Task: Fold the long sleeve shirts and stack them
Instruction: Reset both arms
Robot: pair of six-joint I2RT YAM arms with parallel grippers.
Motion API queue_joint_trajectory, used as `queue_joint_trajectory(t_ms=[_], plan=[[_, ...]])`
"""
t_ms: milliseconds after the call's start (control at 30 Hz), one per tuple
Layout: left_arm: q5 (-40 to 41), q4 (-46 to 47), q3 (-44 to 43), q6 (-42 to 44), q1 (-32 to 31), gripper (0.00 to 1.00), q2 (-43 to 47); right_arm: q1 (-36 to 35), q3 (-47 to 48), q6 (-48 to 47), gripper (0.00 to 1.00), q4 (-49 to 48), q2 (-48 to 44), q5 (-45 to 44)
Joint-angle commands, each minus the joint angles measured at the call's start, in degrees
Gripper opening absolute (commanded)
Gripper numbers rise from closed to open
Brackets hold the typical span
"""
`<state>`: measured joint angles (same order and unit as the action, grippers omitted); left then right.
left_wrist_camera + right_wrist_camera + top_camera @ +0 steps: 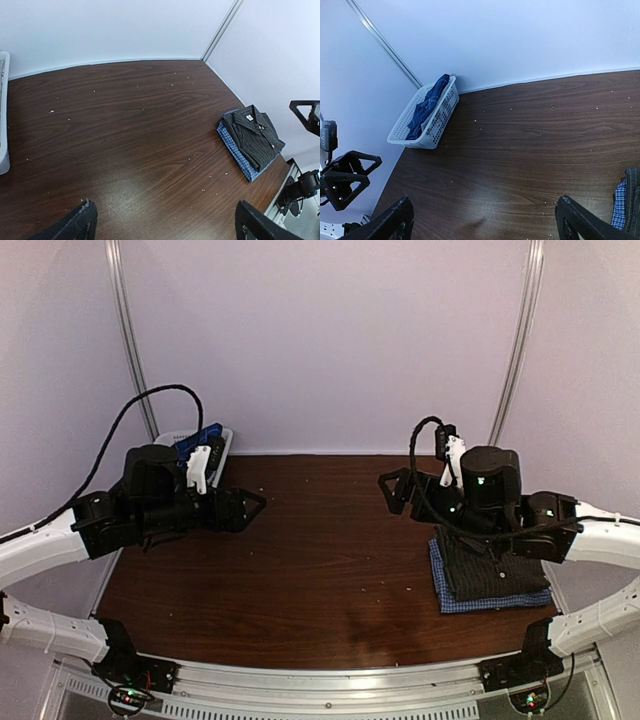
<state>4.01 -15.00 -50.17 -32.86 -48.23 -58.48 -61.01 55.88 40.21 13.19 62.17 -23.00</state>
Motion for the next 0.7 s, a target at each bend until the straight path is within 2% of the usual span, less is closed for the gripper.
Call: queue_joint_trajectory(t_ms=[0, 667], plan=[[0.0, 2.3, -1.6, 0.3, -0.2, 0.98, -1.2, 0.8, -0.1, -0.9, 1.0, 0.8, -0.2, -1.0], [-0.7, 3.0, 0.5, 0.5, -0.2, 0.98, -1.2, 1.6, -0.5, -0.8, 1.0, 0.1, 1.3, 1.6]])
